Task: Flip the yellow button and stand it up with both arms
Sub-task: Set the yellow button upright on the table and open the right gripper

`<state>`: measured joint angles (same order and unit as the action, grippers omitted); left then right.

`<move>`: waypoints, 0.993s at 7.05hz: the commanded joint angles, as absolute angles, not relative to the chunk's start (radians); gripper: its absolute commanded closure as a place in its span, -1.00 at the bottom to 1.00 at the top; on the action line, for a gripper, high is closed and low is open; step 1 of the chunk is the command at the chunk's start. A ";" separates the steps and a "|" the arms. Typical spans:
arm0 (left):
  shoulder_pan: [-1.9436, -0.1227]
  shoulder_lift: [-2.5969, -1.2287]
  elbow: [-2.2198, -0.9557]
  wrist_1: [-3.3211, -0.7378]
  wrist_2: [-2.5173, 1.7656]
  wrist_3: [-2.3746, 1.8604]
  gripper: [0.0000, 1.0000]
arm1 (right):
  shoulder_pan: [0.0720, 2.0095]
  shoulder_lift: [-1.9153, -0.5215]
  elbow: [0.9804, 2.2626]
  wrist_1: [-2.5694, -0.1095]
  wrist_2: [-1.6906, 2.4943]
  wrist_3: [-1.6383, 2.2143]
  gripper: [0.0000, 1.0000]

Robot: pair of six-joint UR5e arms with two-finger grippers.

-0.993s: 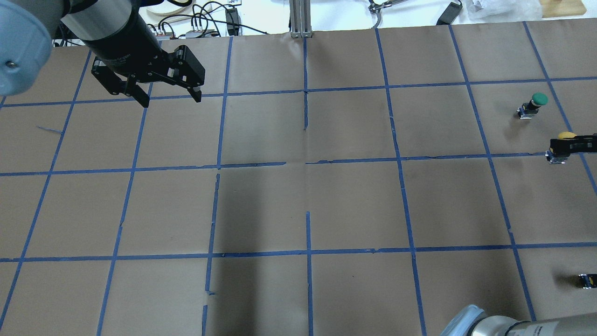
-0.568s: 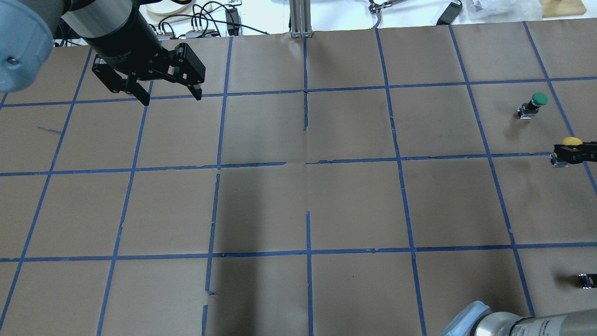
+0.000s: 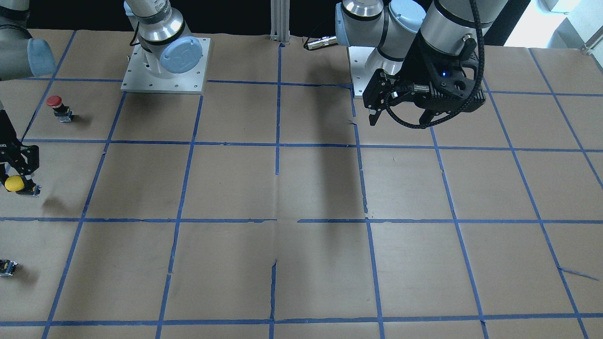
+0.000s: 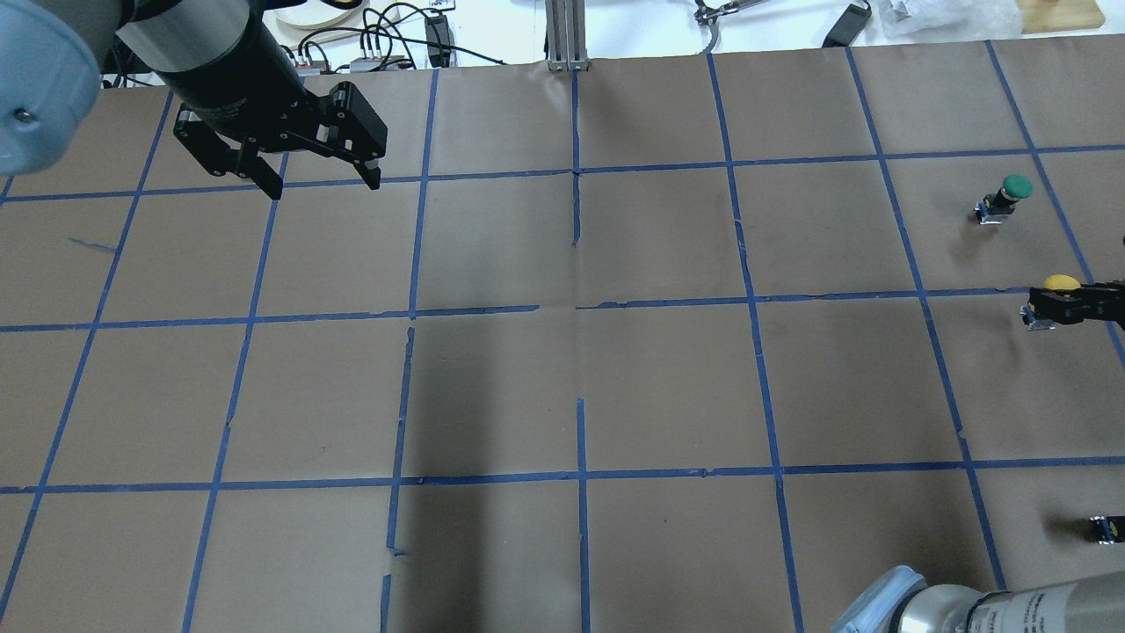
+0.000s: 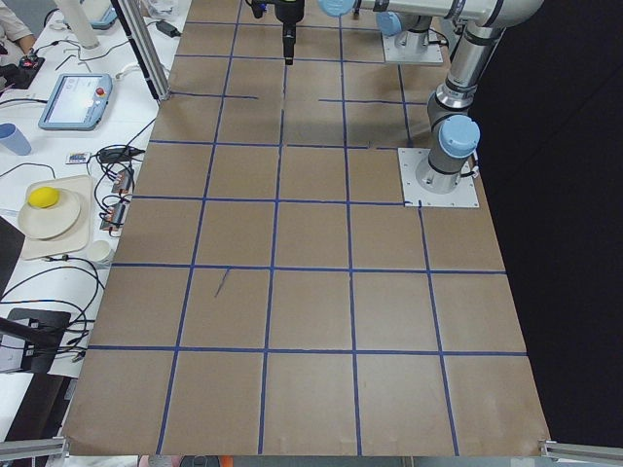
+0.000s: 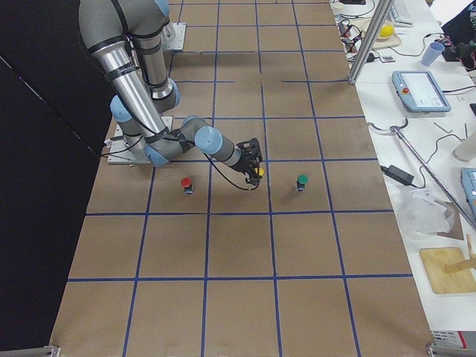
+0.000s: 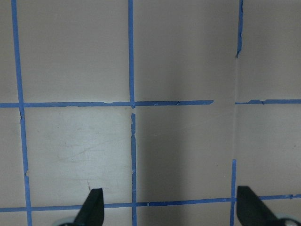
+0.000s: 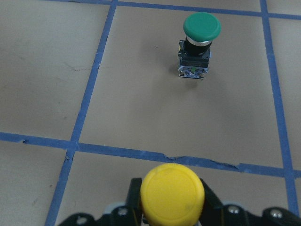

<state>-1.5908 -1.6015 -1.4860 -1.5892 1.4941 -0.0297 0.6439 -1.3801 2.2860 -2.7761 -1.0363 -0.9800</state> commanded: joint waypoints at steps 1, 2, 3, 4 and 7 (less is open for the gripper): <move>-1.591 -1.601 -1.488 -1.589 1.496 -0.029 -0.99 | 0.641 -1.371 2.305 -2.778 -1.035 -0.982 0.96; -1.591 -1.601 -1.491 -1.589 1.496 -0.031 -0.99 | 0.641 -1.370 2.312 -2.783 -1.035 -0.986 0.96; -1.591 -1.600 -1.491 -1.589 1.497 -0.029 -0.99 | 0.637 -1.371 2.312 -2.790 -1.035 -0.986 0.96; -1.591 -1.594 -1.497 -1.589 1.500 -0.029 -0.99 | 0.618 -1.368 2.312 -2.789 -1.035 -0.988 0.96; -1.591 -1.594 -1.497 -1.589 1.496 -0.029 -0.99 | 0.612 -1.370 2.324 -2.784 -1.037 -0.989 0.94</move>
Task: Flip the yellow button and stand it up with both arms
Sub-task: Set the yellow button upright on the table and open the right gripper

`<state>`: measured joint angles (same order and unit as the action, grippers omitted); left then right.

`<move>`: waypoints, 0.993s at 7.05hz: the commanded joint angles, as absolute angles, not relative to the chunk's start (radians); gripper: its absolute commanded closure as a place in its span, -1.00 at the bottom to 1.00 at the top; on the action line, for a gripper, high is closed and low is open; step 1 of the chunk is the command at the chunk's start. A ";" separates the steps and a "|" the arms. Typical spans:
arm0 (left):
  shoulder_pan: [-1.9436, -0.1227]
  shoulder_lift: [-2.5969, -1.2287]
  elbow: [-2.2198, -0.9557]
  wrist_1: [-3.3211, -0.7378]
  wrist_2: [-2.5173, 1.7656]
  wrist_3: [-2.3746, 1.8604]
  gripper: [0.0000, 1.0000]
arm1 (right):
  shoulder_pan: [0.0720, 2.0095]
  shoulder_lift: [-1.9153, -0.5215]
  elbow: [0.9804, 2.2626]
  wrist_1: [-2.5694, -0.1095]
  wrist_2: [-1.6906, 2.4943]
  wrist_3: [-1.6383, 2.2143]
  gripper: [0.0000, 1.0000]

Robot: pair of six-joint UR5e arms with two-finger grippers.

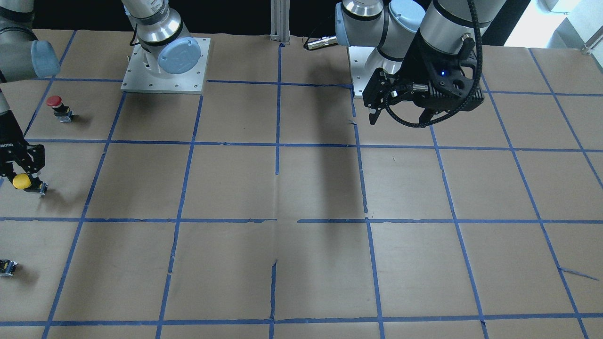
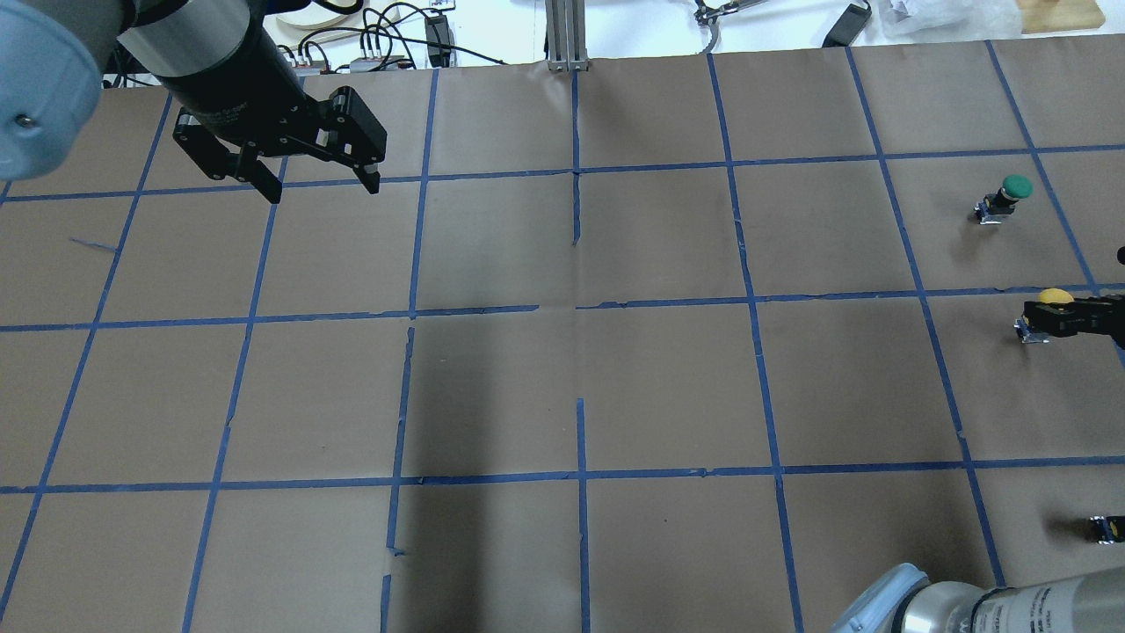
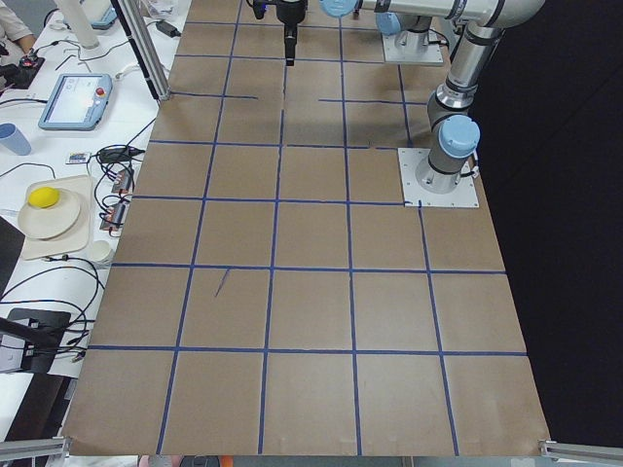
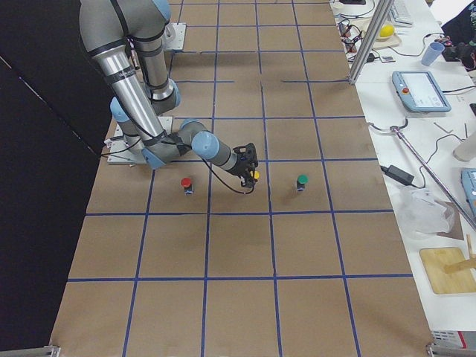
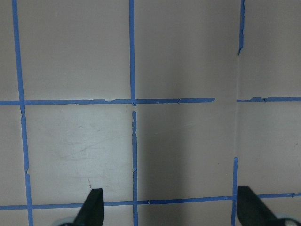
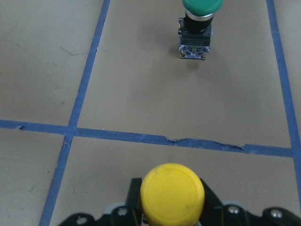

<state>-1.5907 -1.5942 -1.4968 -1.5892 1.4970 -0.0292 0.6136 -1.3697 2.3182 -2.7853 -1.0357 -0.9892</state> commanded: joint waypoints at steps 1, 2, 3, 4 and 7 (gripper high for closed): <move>-1.591 -1.597 -1.494 -1.589 1.496 -0.029 -0.99 | 0.612 -1.370 2.322 -2.783 -1.040 -0.989 0.89; -1.591 -1.600 -1.493 -1.589 1.496 -0.031 -0.99 | 0.612 -1.371 2.322 -2.781 -1.042 -0.989 0.83; -1.589 -1.609 -1.491 -1.588 1.499 -0.029 -0.99 | 0.612 -1.370 2.324 -2.777 -1.040 -0.989 0.37; -1.589 -1.606 -1.494 -1.588 1.499 -0.029 -0.99 | 0.612 -1.368 2.322 -2.775 -1.042 -0.989 0.15; -1.589 -1.592 -1.505 -1.589 1.502 -0.029 -0.99 | 0.612 -1.368 2.324 -2.775 -1.043 -0.985 -0.38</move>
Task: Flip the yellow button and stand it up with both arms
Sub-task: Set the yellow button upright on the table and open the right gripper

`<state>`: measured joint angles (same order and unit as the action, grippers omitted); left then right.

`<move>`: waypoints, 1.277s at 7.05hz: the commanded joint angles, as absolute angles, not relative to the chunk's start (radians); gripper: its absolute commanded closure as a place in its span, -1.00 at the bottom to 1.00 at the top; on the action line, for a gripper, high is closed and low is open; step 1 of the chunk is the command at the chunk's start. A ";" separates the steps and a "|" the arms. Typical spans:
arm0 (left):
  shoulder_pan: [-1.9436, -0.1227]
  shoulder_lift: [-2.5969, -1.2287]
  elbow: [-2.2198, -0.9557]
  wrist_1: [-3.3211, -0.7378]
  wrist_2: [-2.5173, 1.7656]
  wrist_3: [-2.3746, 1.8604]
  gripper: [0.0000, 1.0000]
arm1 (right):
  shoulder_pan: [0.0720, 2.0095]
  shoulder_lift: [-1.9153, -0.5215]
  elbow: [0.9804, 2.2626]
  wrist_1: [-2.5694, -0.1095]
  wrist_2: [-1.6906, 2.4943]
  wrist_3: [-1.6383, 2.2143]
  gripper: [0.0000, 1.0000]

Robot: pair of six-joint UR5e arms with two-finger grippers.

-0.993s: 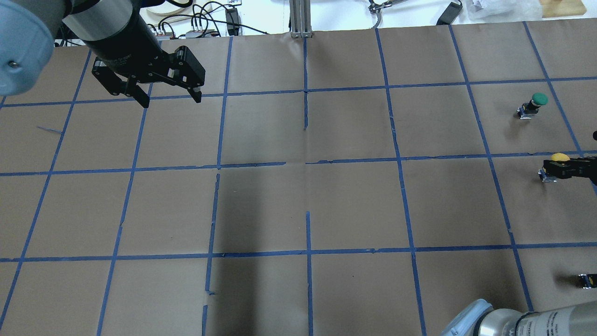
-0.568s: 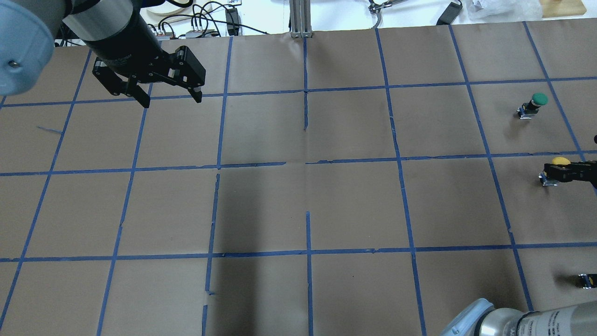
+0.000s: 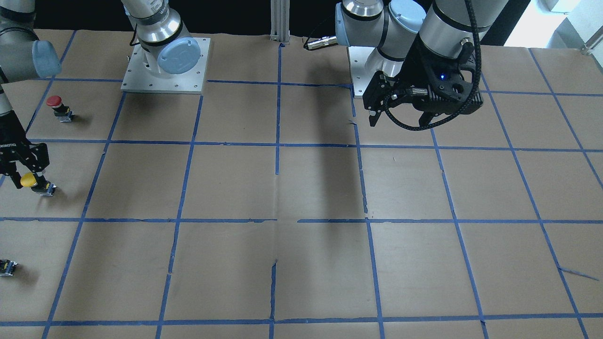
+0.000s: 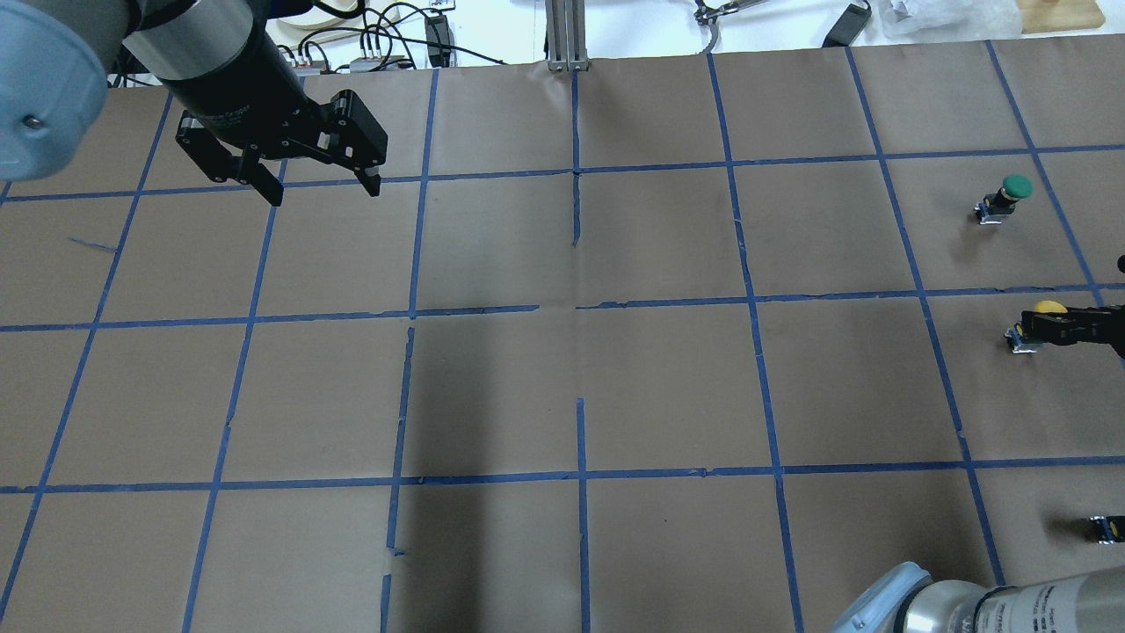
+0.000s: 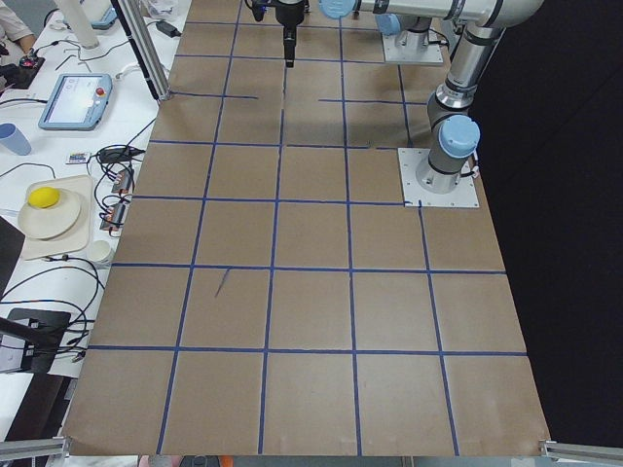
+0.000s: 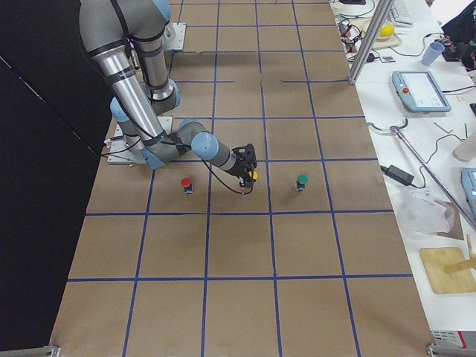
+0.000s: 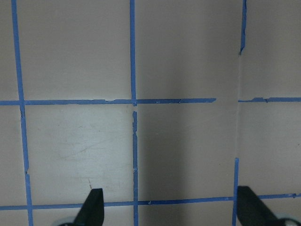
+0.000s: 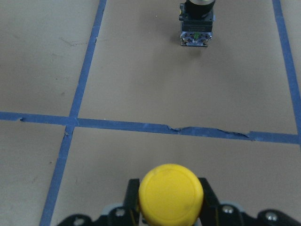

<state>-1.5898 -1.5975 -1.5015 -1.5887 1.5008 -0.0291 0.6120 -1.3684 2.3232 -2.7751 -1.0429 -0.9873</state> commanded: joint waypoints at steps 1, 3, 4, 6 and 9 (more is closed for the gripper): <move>-1.589 -1.594 -1.505 -1.589 1.502 -0.029 -0.99 | 0.612 -1.371 2.322 -2.775 -1.045 -0.983 -0.38; -1.589 -1.592 -1.505 -1.589 1.503 -0.029 -0.99 | 0.612 -1.379 2.316 -2.776 -1.054 -0.970 -0.99; -1.589 -1.592 -1.505 -1.589 1.503 -0.029 -0.99 | 0.615 -1.387 2.312 -2.777 -1.077 -0.932 -0.99; -1.589 -1.588 -1.505 -1.589 1.503 -0.029 -0.99 | 0.655 -1.426 2.211 -2.637 -1.103 -0.861 -1.00; -1.591 -1.586 -1.503 -1.589 1.493 -0.029 -0.99 | 0.832 -1.473 1.871 -2.153 -1.240 -0.650 -1.00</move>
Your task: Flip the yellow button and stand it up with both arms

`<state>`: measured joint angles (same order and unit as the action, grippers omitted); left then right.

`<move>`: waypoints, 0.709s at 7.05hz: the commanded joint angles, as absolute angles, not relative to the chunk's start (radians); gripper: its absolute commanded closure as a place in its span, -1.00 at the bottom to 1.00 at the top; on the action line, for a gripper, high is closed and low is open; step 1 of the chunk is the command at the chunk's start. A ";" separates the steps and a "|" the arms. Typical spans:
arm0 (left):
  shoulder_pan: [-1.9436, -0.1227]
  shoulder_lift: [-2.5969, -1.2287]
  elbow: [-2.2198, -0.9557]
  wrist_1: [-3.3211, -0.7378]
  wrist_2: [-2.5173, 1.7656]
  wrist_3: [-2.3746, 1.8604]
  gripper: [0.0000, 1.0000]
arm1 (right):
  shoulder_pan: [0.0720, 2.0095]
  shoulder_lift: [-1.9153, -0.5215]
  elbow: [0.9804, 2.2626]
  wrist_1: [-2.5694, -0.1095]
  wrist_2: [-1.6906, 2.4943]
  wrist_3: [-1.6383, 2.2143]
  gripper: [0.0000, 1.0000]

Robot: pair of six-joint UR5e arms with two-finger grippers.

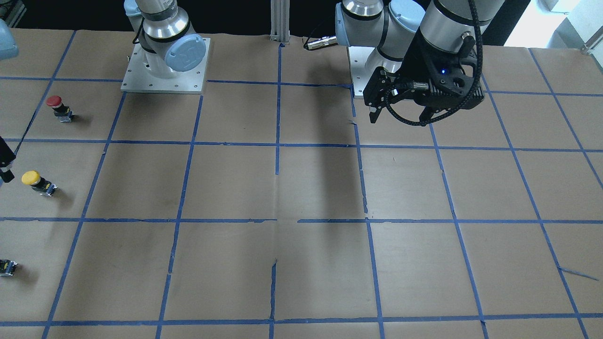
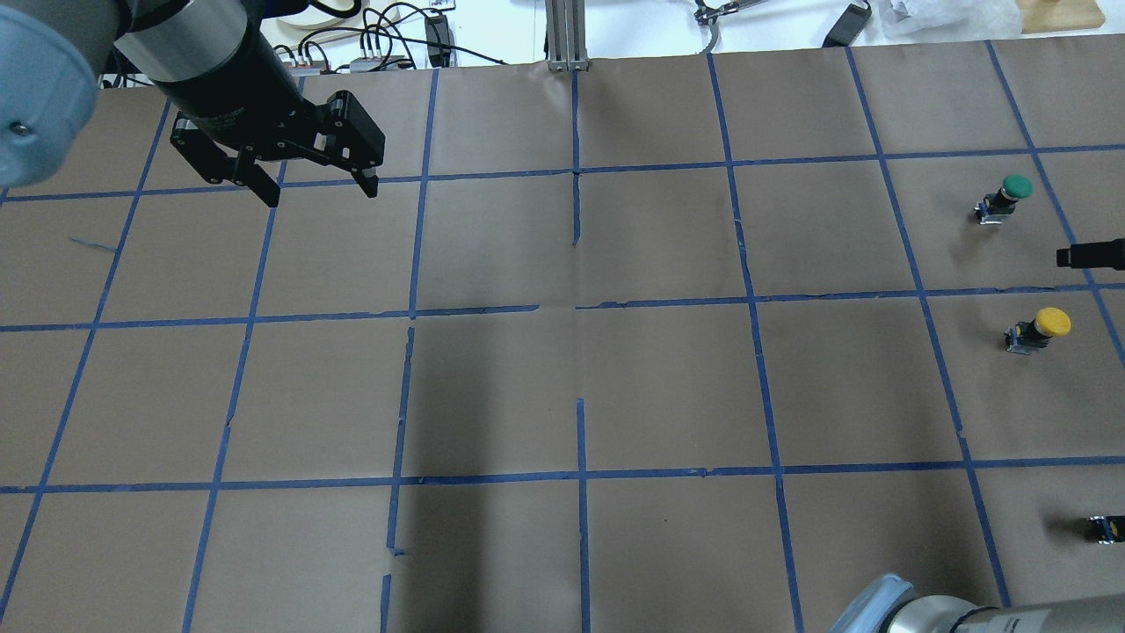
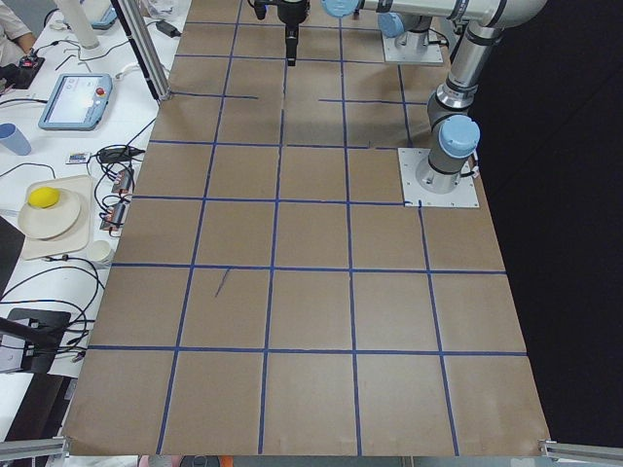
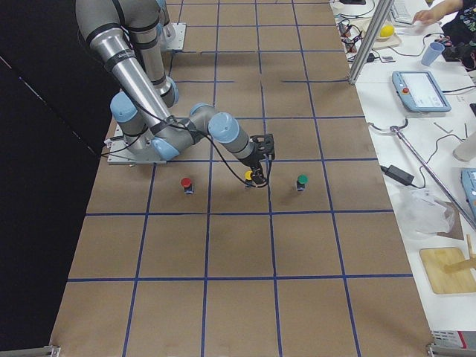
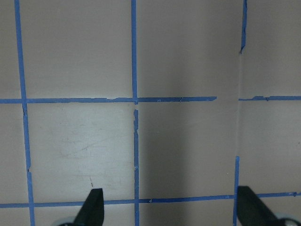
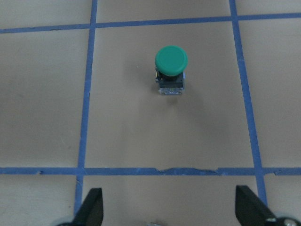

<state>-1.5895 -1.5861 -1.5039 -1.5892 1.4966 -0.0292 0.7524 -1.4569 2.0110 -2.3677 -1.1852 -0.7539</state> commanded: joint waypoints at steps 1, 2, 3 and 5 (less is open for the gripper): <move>-1.591 -1.583 -1.502 -1.589 1.493 -0.029 -0.99 | 0.924 -1.471 1.747 -1.988 -1.258 -0.599 -1.00; -1.591 -1.583 -1.503 -1.589 1.493 -0.029 -0.99 | 1.025 -1.470 1.652 -1.865 -1.357 -0.541 -1.00; -1.591 -1.583 -1.505 -1.589 1.494 -0.029 -0.99 | 1.149 -1.474 1.591 -1.780 -1.485 -0.397 -1.00; -1.591 -1.583 -1.505 -1.589 1.496 -0.029 -0.99 | 1.355 -1.485 1.553 -1.758 -1.580 -0.134 -1.00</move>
